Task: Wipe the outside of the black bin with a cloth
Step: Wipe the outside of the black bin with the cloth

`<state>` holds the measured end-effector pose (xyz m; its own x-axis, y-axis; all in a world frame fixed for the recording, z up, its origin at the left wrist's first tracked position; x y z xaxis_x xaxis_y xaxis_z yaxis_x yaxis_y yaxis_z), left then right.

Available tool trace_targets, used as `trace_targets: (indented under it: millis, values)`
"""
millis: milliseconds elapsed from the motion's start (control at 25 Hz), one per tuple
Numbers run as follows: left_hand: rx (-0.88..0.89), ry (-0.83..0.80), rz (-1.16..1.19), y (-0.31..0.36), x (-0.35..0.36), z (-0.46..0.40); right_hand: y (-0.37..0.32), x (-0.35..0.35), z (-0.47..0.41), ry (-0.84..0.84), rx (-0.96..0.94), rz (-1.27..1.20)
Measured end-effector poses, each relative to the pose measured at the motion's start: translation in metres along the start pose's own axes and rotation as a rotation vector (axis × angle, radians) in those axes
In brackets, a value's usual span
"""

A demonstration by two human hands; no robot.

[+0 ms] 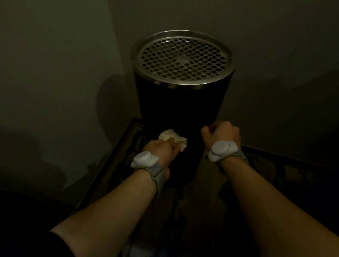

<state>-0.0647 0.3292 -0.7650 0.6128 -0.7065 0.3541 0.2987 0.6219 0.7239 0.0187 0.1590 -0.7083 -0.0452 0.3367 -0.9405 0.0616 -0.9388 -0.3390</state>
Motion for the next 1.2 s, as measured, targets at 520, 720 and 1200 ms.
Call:
trace_targets:
  millis: [520,720,1200]
  values:
    - [0.279,0.098,-0.225,0.019,-0.031,-0.004,-0.007,-0.004,0.008,0.046,0.057,0.041]
    - [0.332,0.197,-0.278,0.036,-0.040,-0.014,-0.009,-0.007,0.012,0.053,0.062,0.034]
    - [0.482,0.190,-0.268,0.052,-0.045,-0.030,-0.006,-0.002,0.007,0.047,0.082,0.044]
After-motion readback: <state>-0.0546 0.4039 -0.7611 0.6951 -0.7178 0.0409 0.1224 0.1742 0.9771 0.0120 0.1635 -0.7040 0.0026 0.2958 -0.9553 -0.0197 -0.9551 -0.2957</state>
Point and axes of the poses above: each hand's wrist, its own z-axis away from the middle knuckle, its own x-axis out of the palm, y = z × x, the point moved 2 cm from there along -z, towards the middle knuckle, and after that the axes turned 15 degrees about z, right-handed, at the moved point
